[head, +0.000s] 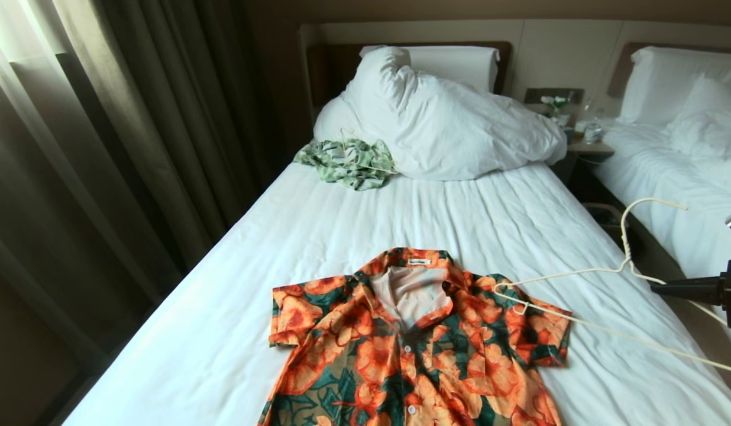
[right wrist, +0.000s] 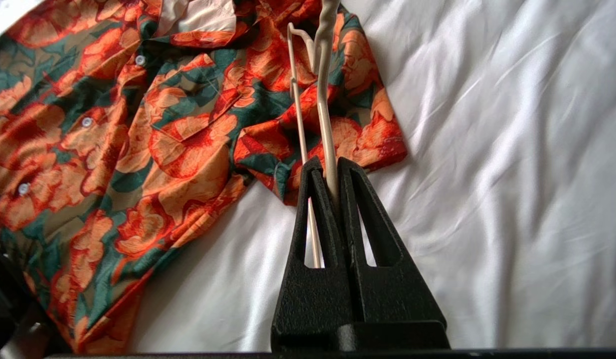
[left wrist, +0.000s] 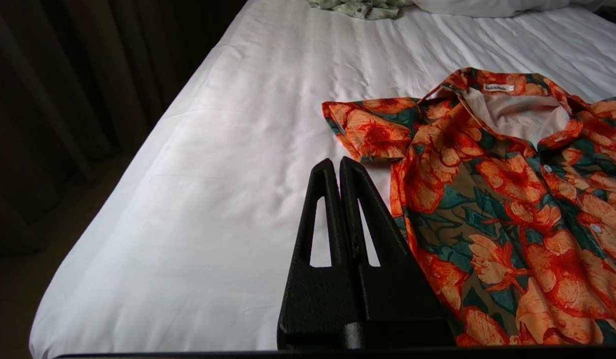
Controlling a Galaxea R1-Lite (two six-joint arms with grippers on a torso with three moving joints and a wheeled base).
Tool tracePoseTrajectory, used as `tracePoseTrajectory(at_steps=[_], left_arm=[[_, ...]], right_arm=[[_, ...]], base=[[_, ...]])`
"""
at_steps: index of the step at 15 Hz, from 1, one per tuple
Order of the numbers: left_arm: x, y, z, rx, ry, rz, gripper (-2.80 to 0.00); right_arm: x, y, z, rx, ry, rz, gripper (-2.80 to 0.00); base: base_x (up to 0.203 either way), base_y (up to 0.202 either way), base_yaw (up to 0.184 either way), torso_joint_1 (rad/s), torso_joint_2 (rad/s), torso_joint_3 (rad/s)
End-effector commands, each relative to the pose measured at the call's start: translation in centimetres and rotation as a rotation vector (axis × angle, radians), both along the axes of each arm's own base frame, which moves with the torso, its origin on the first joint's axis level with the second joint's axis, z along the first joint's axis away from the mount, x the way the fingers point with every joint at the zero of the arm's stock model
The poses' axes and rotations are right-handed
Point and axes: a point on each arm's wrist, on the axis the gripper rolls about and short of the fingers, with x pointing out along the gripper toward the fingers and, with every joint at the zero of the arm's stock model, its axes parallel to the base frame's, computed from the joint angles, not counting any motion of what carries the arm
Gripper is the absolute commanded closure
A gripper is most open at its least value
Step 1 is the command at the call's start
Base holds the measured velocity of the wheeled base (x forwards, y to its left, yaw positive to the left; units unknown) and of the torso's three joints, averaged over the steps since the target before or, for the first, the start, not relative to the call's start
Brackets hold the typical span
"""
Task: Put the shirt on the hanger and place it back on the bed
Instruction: Lift the shirt and hanger
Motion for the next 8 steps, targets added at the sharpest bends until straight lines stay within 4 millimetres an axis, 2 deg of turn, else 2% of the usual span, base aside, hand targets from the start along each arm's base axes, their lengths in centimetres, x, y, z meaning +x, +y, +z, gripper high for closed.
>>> tracePoseTrajectory(at_steps=[1, 4, 6, 8], left_arm=[[0.0, 0.0, 0.0, 0.0, -0.001, 0.001, 0.0], [0.0, 0.0, 0.0, 0.0, -0.001, 0.002, 0.0], [0.0, 0.0, 0.0, 0.0, -0.001, 0.001, 0.0], [0.0, 0.0, 0.0, 0.0, -0.001, 0.001, 0.0]], right_arm=[[0.0, 0.1, 1.6, -0.066, -0.095, 0.041, 0.0], [1.1, 1.3, 2.7, -0.022, -0.228, 0.215, 0.0], [1.4, 1.9, 3.3, -0.062, -0.289, 0.267, 0.0], [1.2, 1.9, 3.5, -0.007, -0.325, 0.314, 0.0]], base=[[0.0, 0.0, 0.0, 0.0, 0.0, 0.0], [0.0, 0.0, 0.0, 0.0, 0.0, 0.0], [0.0, 0.0, 0.0, 0.0, 0.0, 0.0], [0.0, 0.0, 0.0, 0.0, 0.0, 0.0]])
